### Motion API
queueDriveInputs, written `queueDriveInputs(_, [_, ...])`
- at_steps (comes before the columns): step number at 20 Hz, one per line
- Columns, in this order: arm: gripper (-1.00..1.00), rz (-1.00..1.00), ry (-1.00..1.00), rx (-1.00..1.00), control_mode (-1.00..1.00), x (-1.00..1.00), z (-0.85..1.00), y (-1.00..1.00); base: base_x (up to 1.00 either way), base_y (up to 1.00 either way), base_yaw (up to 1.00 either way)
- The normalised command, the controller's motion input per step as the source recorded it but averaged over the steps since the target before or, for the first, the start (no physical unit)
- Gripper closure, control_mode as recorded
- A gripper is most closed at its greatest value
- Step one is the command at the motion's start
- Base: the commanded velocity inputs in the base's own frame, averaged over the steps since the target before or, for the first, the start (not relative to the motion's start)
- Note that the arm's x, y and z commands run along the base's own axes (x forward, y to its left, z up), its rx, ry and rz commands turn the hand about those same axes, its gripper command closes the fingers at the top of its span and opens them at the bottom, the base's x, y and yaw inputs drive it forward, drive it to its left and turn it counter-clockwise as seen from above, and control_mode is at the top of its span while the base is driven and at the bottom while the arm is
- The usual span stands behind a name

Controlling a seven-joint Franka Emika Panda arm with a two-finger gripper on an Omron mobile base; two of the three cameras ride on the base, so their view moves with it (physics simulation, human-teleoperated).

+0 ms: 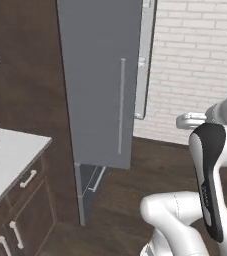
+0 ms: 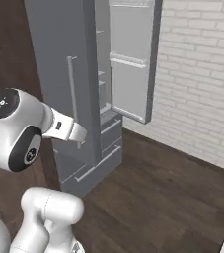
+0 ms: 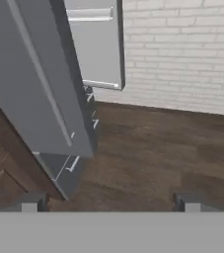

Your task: Place one tomato and one steak in each tupperware on the nearby counter, to pack two identical lunches.

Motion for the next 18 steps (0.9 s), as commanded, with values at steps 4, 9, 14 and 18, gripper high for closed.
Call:
queueDriveInputs(4, [-1.0, 0.0, 0.0, 0.0, 1.0, 0.0, 0.0, 0.0, 0.31, -0.79, -0.51])
queueDriveInputs(9, [-1.0, 0.0, 0.0, 0.0, 1.0, 0.0, 0.0, 0.0, 1.0, -0.59, -0.08])
queueDriveInputs(14, [-1.0, 0.0, 0.0, 0.0, 1.0, 0.0, 0.0, 0.0, 1.0, -0.21, 0.01])
queueDriveInputs(18, [-1.0, 0.0, 0.0, 0.0, 1.0, 0.0, 0.0, 0.0, 1.0, -0.3, 0.22])
